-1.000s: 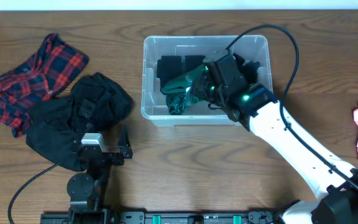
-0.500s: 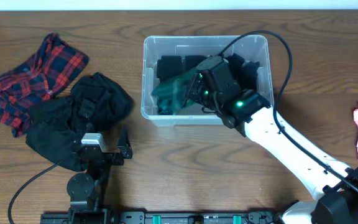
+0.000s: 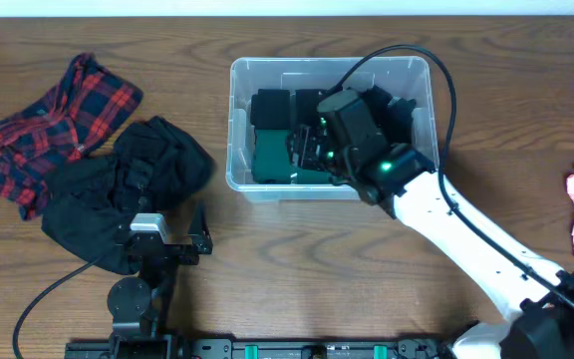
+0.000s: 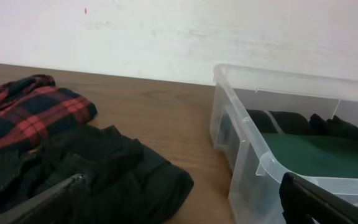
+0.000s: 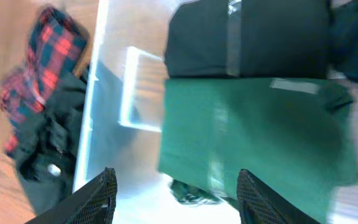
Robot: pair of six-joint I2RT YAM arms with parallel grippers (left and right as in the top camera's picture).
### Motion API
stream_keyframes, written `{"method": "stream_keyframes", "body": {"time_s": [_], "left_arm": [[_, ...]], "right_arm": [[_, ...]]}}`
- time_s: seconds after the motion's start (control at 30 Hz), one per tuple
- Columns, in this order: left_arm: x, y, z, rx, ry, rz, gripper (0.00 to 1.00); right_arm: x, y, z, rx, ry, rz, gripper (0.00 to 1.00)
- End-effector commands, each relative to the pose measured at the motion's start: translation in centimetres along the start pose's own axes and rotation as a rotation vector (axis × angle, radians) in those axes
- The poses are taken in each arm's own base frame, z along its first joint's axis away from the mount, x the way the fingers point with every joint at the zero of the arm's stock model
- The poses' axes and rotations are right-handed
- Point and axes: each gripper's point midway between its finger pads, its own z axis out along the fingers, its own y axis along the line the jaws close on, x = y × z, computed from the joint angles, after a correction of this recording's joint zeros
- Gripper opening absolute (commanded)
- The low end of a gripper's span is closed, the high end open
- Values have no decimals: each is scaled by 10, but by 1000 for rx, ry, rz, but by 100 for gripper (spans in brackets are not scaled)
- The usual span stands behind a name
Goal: Pack container
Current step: 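Carry the green garment into the bin's front-left and release it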
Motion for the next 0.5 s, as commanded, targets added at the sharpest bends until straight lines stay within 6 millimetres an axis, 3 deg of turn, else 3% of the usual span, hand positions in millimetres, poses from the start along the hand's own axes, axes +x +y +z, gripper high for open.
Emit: {"method": "stream_keyframes", "body": {"time_s": [0.0, 0.1, 0.23, 0.33, 0.47], "left_arm": [[16, 1, 1, 5, 51, -8, 98], [16, 1, 1, 5, 51, -8, 98], [16, 1, 1, 5, 51, -8, 98], [16, 1, 1, 5, 51, -8, 98], [16, 1, 1, 5, 51, -8, 98]], "right_arm": [[-42, -4, -43, -8, -103, -95, 60], [-67, -34, -84, 53, -156, -50, 72], [-86, -93, -145, 172, -223, 81, 83], [-84, -145, -187, 293, -262, 195, 88], [-64, -222, -240, 500, -290, 416, 95]]}}
